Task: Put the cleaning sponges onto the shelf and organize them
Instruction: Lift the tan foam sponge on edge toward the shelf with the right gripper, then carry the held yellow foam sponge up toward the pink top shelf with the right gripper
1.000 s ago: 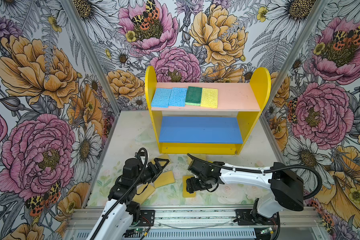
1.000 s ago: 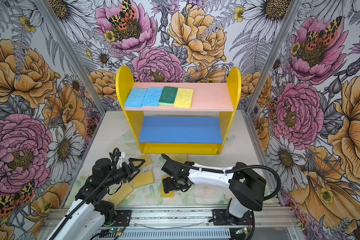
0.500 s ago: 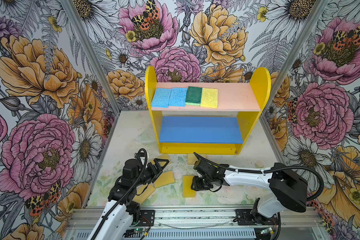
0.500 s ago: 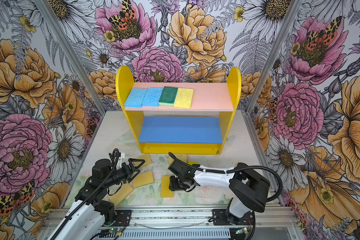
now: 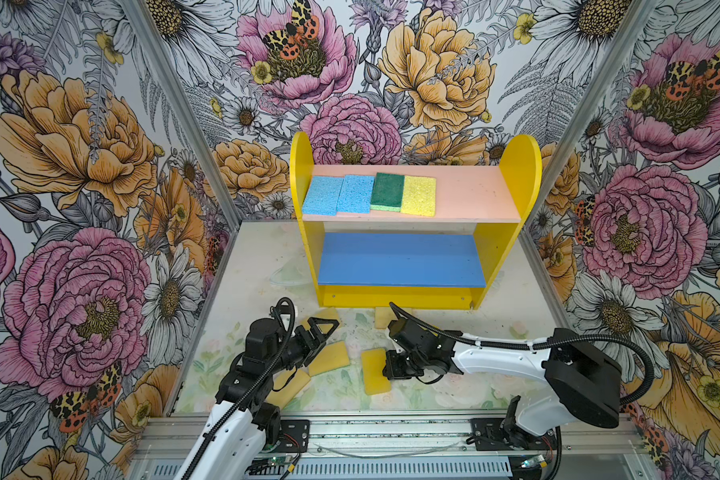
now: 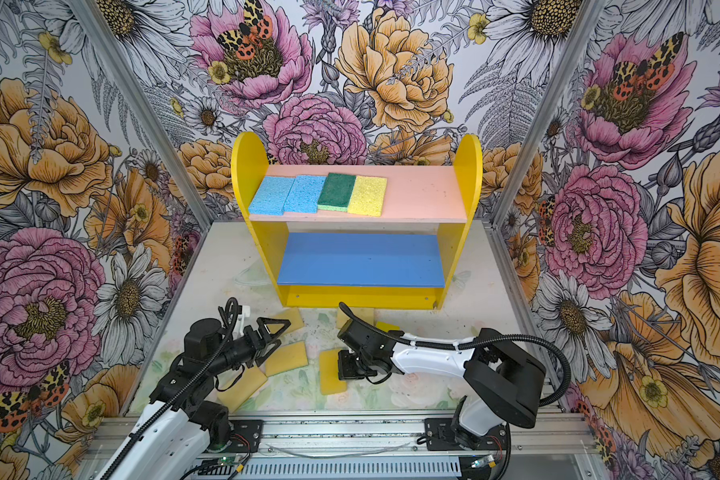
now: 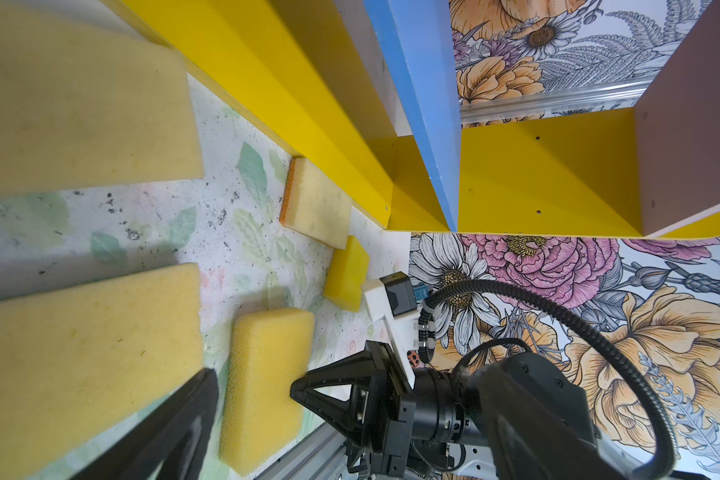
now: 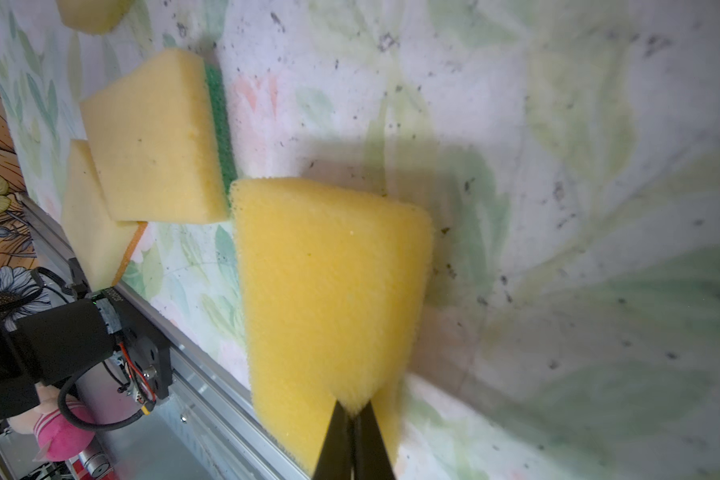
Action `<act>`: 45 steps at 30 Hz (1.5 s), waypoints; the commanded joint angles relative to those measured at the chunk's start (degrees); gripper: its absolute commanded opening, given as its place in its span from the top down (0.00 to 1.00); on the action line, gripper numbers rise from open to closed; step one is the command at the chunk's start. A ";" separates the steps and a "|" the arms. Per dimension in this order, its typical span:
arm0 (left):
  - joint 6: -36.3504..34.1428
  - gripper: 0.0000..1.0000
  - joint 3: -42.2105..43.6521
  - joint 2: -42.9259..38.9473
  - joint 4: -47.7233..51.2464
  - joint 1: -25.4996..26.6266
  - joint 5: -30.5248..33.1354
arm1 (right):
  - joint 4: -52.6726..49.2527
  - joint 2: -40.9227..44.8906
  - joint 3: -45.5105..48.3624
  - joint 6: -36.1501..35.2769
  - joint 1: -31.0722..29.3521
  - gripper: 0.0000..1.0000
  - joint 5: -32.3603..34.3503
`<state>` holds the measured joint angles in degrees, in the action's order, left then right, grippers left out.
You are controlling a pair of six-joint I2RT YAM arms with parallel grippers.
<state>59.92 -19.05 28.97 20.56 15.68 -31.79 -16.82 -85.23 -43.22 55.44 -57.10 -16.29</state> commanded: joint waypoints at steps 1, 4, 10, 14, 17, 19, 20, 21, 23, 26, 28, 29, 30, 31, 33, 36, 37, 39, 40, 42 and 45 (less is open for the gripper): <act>-0.29 0.01 0.34 -0.24 -0.51 1.34 0.51 | 1.68 3.42 -0.20 -1.72 1.29 1.00 0.90; -0.73 0.01 0.32 -0.06 -2.51 2.53 0.42 | 1.70 5.66 0.06 -2.59 3.25 1.00 1.09; 0.51 0.01 0.41 -0.02 -7.98 3.26 -1.81 | 1.57 9.89 0.66 -2.71 6.24 1.00 0.65; 2.71 0.01 1.28 0.07 -13.82 3.66 -3.77 | 1.55 12.70 1.11 -3.73 7.88 1.00 -0.62; 2.66 0.01 1.17 1.03 -16.80 4.66 -4.07 | 1.36 14.06 0.75 -4.19 9.39 1.00 -3.29; 2.61 0.01 1.25 2.87 -20.17 5.67 -4.32 | 1.19 15.46 0.70 -4.24 10.28 1.00 -4.23; 2.81 0.01 1.36 3.98 -21.75 6.27 -4.36 | 1.25 15.87 0.51 -4.43 10.78 1.00 -4.83; 2.96 0.01 1.21 5.35 -23.75 7.06 -4.47 | 1.21 16.21 0.29 -4.67 11.35 1.00 -5.67; 3.05 0.01 0.82 8.37 -26.99 8.75 -4.63 | 1.08 16.49 -0.51 -5.37 11.36 1.00 -7.29; 1.78 0.01 -1.34 13.16 -29.24 11.90 -4.36 | 0.75 16.71 -1.31 -5.74 13.07 1.00 -8.63; 0.21 0.01 -3.10 15.96 -29.35 13.82 -3.99 | 0.75 16.84 -1.73 -5.68 13.52 1.00 -9.54; -0.34 0.01 -3.76 17.20 -29.35 14.56 -3.57 | 0.75 16.76 -2.17 -5.66 13.66 1.00 -9.89; -0.85 0.02 -4.27 18.17 -29.39 15.12 -3.03 | 0.74 16.76 -2.53 -5.77 13.79 1.00 -10.34; -1.02 0.03 -4.52 18.91 -29.74 15.39 -2.68 | 0.73 16.85 -2.93 -5.78 13.85 1.00 -10.73; -0.78 0.06 -4.64 20.55 -31.36 15.69 -2.54 | 0.76 17.07 -3.73 -5.78 14.01 1.00 -11.41; -0.09 0.13 -4.92 22.53 -34.24 16.43 -2.42 | 0.83 16.87 -4.56 -5.62 13.99 1.00 -12.60; 0.06 0.14 -5.17 23.14 -34.91 16.82 -2.31 | 0.91 16.72 -4.82 -5.53 13.96 1.00 -13.16; -0.28 0.19 -5.85 24.46 -35.66 17.53 -2.22 | 0.89 16.48 -5.46 -5.52 13.95 1.00 -14.15; -0.42 0.23 -6.22 25.02 -35.74 17.71 -2.33 | 0.91 16.58 -5.55 -5.41 13.95 1.00 -14.12; -0.36 0.33 -6.44 26.05 -36.60 18.11 -2.41 | 0.86 16.96 -5.70 -5.25 13.95 1.00 -14.14; 0.11 0.42 -6.61 26.81 -38.28 18.07 -2.54 | 0.82 17.06 -5.74 -4.89 13.88 1.00 -14.40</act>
<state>60.45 -24.23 55.44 -13.74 33.28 -34.79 -16.86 -69.43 -47.11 50.92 -43.42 -29.50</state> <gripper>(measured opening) 0.594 0.047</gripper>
